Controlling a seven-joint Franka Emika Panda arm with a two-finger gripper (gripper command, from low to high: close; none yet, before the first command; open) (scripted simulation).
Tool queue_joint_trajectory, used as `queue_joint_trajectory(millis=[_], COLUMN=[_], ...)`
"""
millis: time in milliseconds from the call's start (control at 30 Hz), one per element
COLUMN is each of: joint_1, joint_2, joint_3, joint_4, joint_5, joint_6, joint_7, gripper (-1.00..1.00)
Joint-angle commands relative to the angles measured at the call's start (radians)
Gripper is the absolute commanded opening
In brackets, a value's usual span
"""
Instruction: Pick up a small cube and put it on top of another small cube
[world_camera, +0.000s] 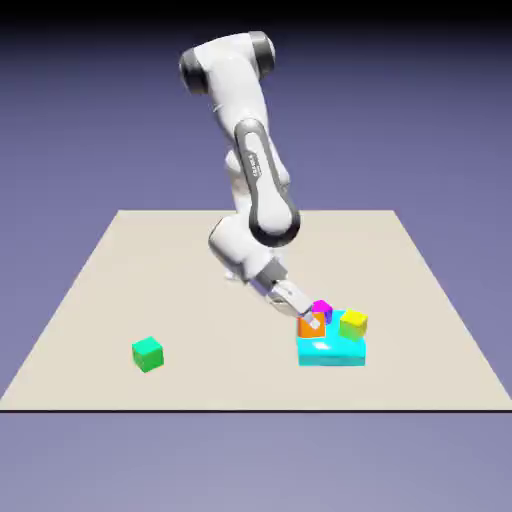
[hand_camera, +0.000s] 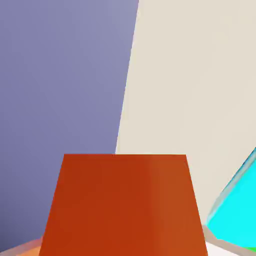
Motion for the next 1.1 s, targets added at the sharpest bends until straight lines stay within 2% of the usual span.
queue_joint_trajectory(millis=[0,933,1067], joint_1=[-0.022,-0.644,-0.597], joint_2=[0.0,-0.014,-0.075], joint_3=[0.035,1.012,0.992], joint_4=[-0.003,-0.082,-0.076], joint_5=[0.043,1.261,1.237], joint_6=[0.015,0.422,0.387], joint_7=[0.003,0.072,0.16], gripper=[-1.0,-1.0,-1.0])
